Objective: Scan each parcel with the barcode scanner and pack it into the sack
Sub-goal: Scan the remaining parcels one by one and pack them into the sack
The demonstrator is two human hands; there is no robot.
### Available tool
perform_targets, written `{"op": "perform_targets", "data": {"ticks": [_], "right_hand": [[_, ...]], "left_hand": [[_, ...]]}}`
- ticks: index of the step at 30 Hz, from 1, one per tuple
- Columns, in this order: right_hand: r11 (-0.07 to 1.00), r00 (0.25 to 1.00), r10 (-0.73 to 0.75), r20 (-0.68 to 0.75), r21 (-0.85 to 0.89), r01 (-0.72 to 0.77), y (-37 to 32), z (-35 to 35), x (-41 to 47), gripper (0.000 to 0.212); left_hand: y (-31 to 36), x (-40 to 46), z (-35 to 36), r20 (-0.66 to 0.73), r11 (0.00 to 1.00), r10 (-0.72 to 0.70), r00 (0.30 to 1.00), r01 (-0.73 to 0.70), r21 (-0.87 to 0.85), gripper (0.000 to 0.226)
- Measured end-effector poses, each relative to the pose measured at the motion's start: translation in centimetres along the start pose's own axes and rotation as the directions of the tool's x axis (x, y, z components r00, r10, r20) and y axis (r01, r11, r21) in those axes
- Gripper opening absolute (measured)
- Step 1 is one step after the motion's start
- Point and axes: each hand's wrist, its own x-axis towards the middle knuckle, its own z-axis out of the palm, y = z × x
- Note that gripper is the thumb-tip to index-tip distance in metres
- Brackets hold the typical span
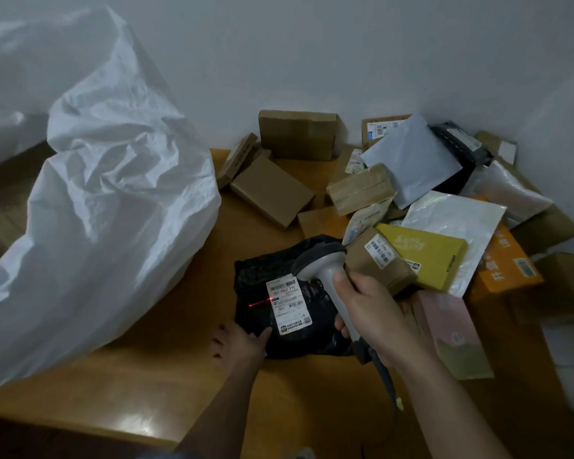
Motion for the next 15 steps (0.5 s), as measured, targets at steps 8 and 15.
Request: {"op": "perform_targets", "data": {"ticks": [8,15], "right_hand": [[0.999,0.998,-0.033,-0.047,0.039,0.035,-1.0,0.1,-1.7,0.035],[0.996,0.994,-0.092,-0.055,0.004,0.093,-1.3,0.0,-2.7,0.036]], "left_hand": [[1.7,-0.6,1.6,0.068,0.998,-0.014,0.998,0.018,-0.055,0.107],[1.7,-0.4,2.8,0.045,0.998,-0.065,0.997,0.064,0.015,0.097]]}}
